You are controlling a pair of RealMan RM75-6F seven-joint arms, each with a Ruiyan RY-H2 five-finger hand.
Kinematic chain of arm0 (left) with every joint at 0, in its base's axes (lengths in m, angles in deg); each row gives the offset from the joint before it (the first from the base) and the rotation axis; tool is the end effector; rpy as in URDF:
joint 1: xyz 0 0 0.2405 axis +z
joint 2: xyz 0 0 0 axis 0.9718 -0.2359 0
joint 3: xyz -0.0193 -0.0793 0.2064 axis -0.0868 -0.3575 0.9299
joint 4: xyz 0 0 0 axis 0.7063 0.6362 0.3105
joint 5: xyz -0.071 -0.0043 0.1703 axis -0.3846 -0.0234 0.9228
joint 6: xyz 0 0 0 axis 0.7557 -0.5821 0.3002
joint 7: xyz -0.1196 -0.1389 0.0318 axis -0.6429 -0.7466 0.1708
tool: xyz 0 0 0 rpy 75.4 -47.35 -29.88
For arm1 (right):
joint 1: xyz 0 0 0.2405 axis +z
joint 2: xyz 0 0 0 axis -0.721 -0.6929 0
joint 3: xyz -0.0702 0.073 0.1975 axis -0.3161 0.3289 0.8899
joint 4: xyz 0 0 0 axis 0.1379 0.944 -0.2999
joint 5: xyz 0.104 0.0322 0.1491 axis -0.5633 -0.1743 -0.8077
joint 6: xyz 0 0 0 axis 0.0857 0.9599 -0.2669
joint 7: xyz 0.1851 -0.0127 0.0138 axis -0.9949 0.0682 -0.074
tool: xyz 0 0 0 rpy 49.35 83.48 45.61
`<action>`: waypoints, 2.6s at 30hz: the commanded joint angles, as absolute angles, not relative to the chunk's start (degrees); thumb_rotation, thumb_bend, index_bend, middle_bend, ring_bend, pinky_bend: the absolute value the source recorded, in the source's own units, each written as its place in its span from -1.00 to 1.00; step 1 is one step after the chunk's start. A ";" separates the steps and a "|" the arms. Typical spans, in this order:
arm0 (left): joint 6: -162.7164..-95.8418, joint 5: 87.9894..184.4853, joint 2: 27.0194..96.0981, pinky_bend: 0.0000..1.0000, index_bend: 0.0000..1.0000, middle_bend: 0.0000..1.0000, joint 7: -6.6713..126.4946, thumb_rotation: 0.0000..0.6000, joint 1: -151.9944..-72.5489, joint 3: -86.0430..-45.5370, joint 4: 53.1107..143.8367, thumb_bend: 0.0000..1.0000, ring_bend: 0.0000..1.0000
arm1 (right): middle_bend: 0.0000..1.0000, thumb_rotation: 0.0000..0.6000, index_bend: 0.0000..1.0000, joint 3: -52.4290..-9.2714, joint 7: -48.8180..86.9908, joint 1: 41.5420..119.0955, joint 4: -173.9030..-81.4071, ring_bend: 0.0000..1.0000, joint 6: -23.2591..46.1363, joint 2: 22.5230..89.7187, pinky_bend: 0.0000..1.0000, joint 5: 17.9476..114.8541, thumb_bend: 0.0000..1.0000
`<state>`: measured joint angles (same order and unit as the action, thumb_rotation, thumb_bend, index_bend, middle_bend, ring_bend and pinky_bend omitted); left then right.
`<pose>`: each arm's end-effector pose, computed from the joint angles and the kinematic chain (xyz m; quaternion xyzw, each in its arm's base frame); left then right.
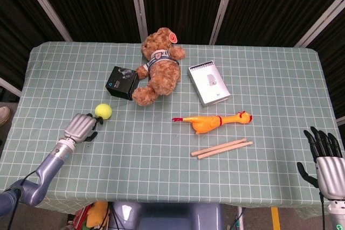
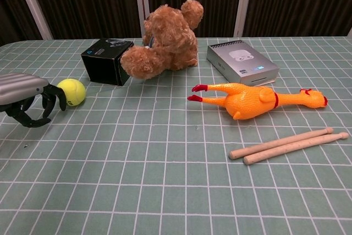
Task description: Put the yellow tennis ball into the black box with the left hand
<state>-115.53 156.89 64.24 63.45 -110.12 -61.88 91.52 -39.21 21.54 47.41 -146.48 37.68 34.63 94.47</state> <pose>-0.2286 0.3476 0.0119 -0.7784 -0.3430 -0.2726 0.4496 -0.2637 -0.1979 0.1832 0.6015 -0.3535 0.3948 0.5978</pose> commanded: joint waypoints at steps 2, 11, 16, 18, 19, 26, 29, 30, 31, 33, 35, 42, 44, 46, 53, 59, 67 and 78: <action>-114.73 157.95 63.83 0.12 -0.24 0.08 60.20 1.00 -111.67 -61.94 90.06 -0.27 -0.23 | -1.00 1.00 -1.00 -39.06 21.20 47.29 -146.35 -1.00 38.09 34.52 -1.00 94.66 -0.24; -112.68 159.30 63.18 -0.23 -0.14 0.12 54.68 1.00 -114.52 -61.77 87.88 -0.24 -0.23 | -1.00 1.00 -1.00 -39.33 21.51 47.26 -146.14 -1.00 37.94 34.59 -1.00 95.18 -0.23; -110.01 159.36 65.55 -0.28 -0.10 0.12 53.29 1.00 -117.55 -62.44 82.95 -0.23 -0.23 | -1.00 1.00 -1.00 -39.63 21.73 47.14 -146.30 -1.00 38.00 34.53 -1.00 95.65 -0.23; -108.90 159.01 66.29 -0.28 -0.09 0.12 53.03 1.00 -118.44 -62.68 81.52 -0.23 -0.23 | -1.00 1.00 -1.00 -39.70 21.51 46.98 -146.23 -1.00 38.29 34.43 -1.00 95.84 -0.24; -108.54 158.92 66.57 -0.28 -0.08 0.13 52.89 1.00 -118.78 -62.74 81.01 -0.23 -0.23 | -1.00 1.00 -1.00 -39.73 21.34 46.89 -146.17 -1.00 38.46 34.37 -1.00 95.91 -0.23; -107.56 159.56 67.71 -0.28 -0.04 0.14 51.67 1.00 -120.91 -62.44 78.64 -0.23 -0.23 | -1.00 1.00 -1.00 -39.77 20.41 46.59 -145.86 -1.00 39.07 34.06 -1.00 96.26 -0.23; -107.54 159.97 67.80 -0.28 -0.02 0.13 51.11 1.00 -121.68 -62.31 77.79 -0.23 -0.23 | -1.00 1.00 -1.00 -39.97 20.90 46.53 -145.95 -1.00 38.99 34.22 -1.00 96.50 -0.23; -107.43 160.02 67.86 -0.28 -0.02 0.13 50.82 1.00 -121.93 -62.27 77.39 -0.23 -0.23 | -1.00 1.00 -1.00 -39.99 21.10 46.52 -145.93 -1.00 39.03 34.30 -1.00 96.58 -0.23; -107.33 160.01 67.91 -0.28 -0.02 0.13 50.59 1.00 -122.09 -62.25 77.10 -0.23 -0.23 | -1.00 1.00 -1.00 -40.01 21.23 46.52 -145.94 -1.00 38.98 34.34 -1.00 96.59 -0.23; -106.59 159.79 68.06 -0.28 -0.02 0.13 49.73 1.00 -122.52 -62.16 76.12 -0.23 -0.23 | -1.00 1.00 -1.00 -40.04 21.50 46.53 -146.02 -1.00 38.81 34.40 -1.00 96.52 -0.24; -105.98 159.50 68.31 -0.28 -0.02 0.12 48.93 1.00 -122.87 -62.18 75.14 -0.23 -0.23 | -1.00 1.00 -1.00 -39.99 21.59 46.51 -146.10 -1.00 38.79 34.38 -1.00 96.42 -0.23; -103.96 159.42 70.15 -0.28 -0.03 0.04 46.54 1.00 -124.23 -61.59 71.07 -0.22 -0.23 | -1.00 1.00 -1.00 -39.85 20.65 46.05 -146.15 -1.00 39.82 34.02 -1.00 96.57 -0.23; -103.37 159.70 70.96 -0.28 -0.06 0.00 46.10 1.00 -124.54 -61.03 69.76 -0.22 -0.23 | -1.00 1.00 -1.00 -39.90 20.54 46.03 -146.13 -1.00 39.76 33.95 -1.00 96.62 -0.23; -102.68 159.89 71.85 -0.28 -0.07 -0.03 45.53 1.00 -124.70 -60.48 68.46 -0.22 -0.24 | -1.00 1.00 -1.00 -39.86 20.77 46.21 -146.26 -1.00 39.45 33.87 -1.00 96.60 -0.23; -102.49 160.61 74.20 -0.48 -0.25 -0.48 43.62 1.00 -125.40 -59.57 64.63 -0.22 -0.69 | -1.00 1.00 -1.00 -40.10 21.01 46.12 -146.40 -1.00 39.37 33.86 -1.00 96.93 -0.23; -101.67 160.72 73.93 -0.82 -0.46 -0.86 43.62 1.00 -126.25 -59.33 63.47 -0.22 -1.00 | -1.00 1.00 -1.00 -40.09 23.37 46.01 -146.72 -1.00 39.12 34.42 -1.00 96.59 -0.24; -105.09 161.13 74.71 -0.91 -0.65 -0.99 43.45 1.00 -126.29 -59.61 62.60 -0.22 -1.00 | -1.00 1.00 -1.00 -40.40 24.23 45.33 -147.01 -1.00 40.03 34.58 -1.00 97.08 -0.23; -106.84 160.88 75.38 -0.97 -0.76 -1.00 43.91 1.00 -126.34 -59.79 61.58 -0.22 -1.00 | -1.00 1.00 -1.00 -40.99 24.16 45.04 -147.02 -1.00 40.21 34.46 -1.00 98.14 -0.24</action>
<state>-106.68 160.84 75.45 43.96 -126.36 -59.83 61.44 -41.00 24.23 45.03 -147.05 40.23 34.49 98.15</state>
